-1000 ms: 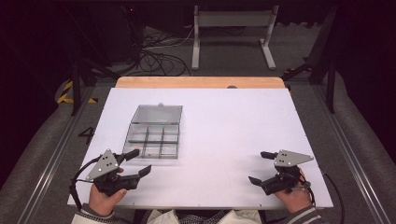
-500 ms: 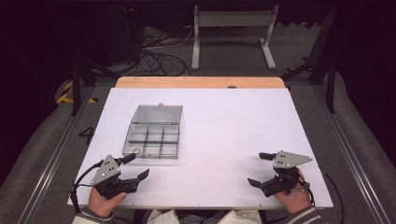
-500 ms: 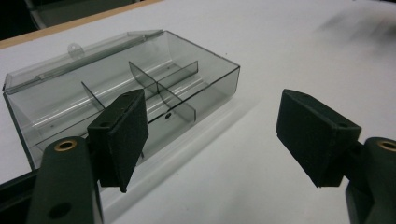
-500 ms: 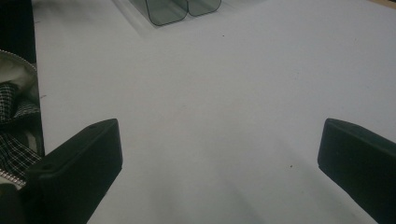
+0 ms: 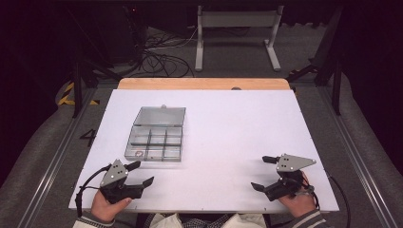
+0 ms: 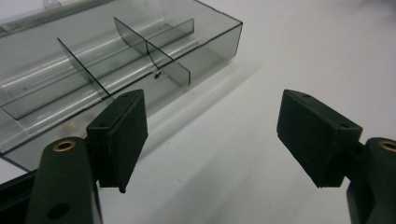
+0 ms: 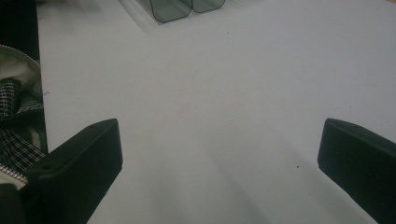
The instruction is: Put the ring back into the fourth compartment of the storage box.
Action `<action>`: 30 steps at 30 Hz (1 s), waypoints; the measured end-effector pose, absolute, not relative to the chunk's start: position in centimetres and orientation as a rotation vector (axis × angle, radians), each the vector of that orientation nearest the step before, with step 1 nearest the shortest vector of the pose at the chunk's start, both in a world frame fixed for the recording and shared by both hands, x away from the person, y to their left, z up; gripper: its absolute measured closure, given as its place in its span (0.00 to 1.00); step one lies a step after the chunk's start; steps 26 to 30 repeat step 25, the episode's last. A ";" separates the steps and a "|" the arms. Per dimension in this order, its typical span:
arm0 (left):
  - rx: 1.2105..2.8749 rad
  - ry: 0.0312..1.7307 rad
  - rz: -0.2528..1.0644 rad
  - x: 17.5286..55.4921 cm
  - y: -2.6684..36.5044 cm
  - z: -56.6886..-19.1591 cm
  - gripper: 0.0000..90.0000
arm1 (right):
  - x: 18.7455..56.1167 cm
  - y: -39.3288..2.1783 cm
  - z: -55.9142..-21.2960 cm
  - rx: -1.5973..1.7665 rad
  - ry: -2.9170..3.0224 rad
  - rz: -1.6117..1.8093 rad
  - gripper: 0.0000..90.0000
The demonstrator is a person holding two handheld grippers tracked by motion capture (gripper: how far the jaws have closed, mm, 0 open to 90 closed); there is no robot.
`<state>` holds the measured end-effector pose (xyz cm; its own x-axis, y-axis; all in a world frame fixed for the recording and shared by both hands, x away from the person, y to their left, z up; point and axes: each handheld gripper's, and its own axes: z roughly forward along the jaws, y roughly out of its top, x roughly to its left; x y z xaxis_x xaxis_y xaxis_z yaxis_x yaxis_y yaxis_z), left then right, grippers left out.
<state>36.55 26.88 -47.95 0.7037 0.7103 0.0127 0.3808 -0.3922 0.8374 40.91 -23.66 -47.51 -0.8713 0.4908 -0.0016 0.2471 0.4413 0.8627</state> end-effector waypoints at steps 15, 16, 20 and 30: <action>2.018 0.842 0.447 36.7 26.6 -47.8 0.27 | 40.9 -23.6 -47.6 0.636 2.456 1.393 0.01; 2.014 0.842 0.452 36.6 26.7 -47.7 0.27 | 40.9 -23.6 -47.6 0.635 2.456 1.394 0.01; 1.989 0.859 0.431 36.6 26.9 -47.6 0.26 | 40.9 -23.6 -47.5 0.634 2.458 1.396 0.01; 1.964 0.870 0.421 36.5 27.1 -47.4 0.25 | 40.9 -23.6 -47.5 0.634 2.455 1.400 0.01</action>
